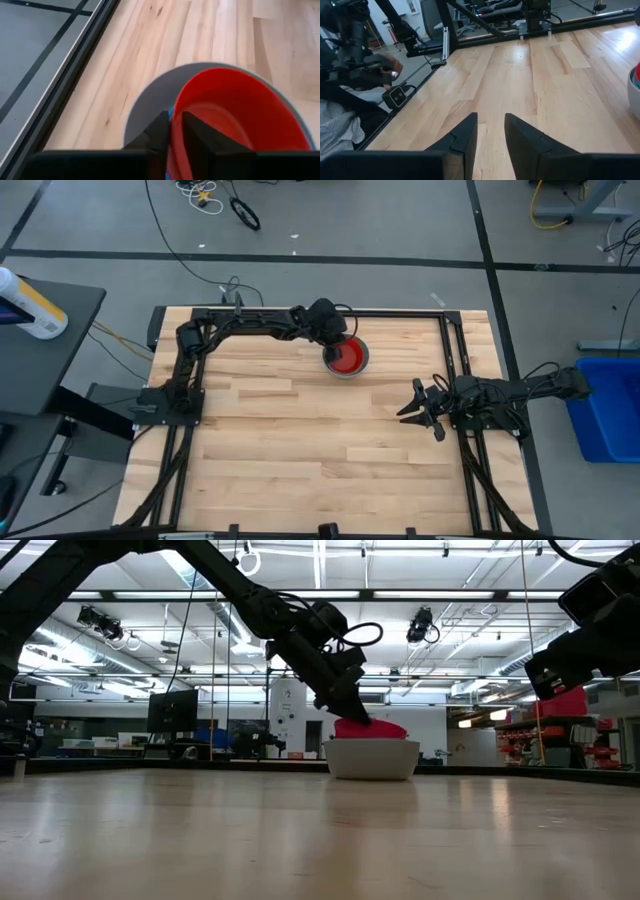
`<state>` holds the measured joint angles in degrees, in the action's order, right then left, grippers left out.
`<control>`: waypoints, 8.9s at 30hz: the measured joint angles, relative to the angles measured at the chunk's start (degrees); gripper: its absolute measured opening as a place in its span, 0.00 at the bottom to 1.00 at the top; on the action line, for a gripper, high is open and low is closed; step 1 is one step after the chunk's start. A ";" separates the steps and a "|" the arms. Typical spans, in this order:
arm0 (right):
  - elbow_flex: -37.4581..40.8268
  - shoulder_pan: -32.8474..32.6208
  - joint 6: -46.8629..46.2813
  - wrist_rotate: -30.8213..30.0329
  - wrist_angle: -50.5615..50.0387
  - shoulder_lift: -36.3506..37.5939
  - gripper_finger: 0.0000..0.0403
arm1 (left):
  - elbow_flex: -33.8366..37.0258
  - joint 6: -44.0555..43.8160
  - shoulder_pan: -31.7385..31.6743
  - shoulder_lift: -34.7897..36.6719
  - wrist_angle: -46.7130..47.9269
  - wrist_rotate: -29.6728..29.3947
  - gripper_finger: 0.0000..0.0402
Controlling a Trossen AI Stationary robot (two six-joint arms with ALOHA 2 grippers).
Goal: Nest bowls inside each other
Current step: Stack the red bowl on the light blue bowl, then return to Home Position
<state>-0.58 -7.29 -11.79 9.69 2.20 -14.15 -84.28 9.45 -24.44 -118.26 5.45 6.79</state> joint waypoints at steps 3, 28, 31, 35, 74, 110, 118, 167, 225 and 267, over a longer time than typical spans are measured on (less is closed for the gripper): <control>0.00 0.00 0.00 0.00 -0.02 0.00 0.27 | 0.01 0.06 0.22 0.00 -0.85 0.54 0.25; 0.00 0.02 -0.02 0.04 -0.04 0.00 0.38 | 0.01 -6.11 -0.29 0.07 -9.74 -4.11 0.50; 0.00 0.02 -0.02 0.04 -0.04 0.00 0.39 | 0.01 -7.23 -0.31 0.07 -9.75 -4.61 0.41; 0.00 0.01 -0.02 0.04 -0.04 0.00 0.41 | 0.01 -9.01 -0.31 0.07 -9.21 -8.41 0.28; 0.00 0.02 -0.90 2.54 0.30 -0.02 0.56 | 0.05 -13.05 4.00 -1.01 -10.42 -22.73 0.02; -13.45 0.17 3.32 18.49 -10.89 13.97 0.68 | 46.37 -5.68 28.30 77.53 -5.94 -22.05 0.02; -16.65 0.11 5.24 14.08 -17.51 14.01 0.65 | 59.86 -13.72 33.85 108.51 9.67 -21.84 0.05; -4.61 -7.57 15.38 0.74 -14.76 14.03 0.41 | 80.00 -17.63 36.14 117.79 3.38 -25.68 0.04; 0.00 -15.76 16.81 -32.67 1.18 -2.82 0.38 | 80.48 -19.41 29.52 115.13 2.10 -23.48 0.04; 0.00 3.26 18.27 -9.76 -1.76 2.50 0.57 | 83.92 -22.43 17.81 104.01 -8.50 -14.47 0.04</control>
<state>-0.58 -4.03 6.48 -0.07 0.44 -11.65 -0.36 -12.98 -6.63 -14.24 -3.05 -7.68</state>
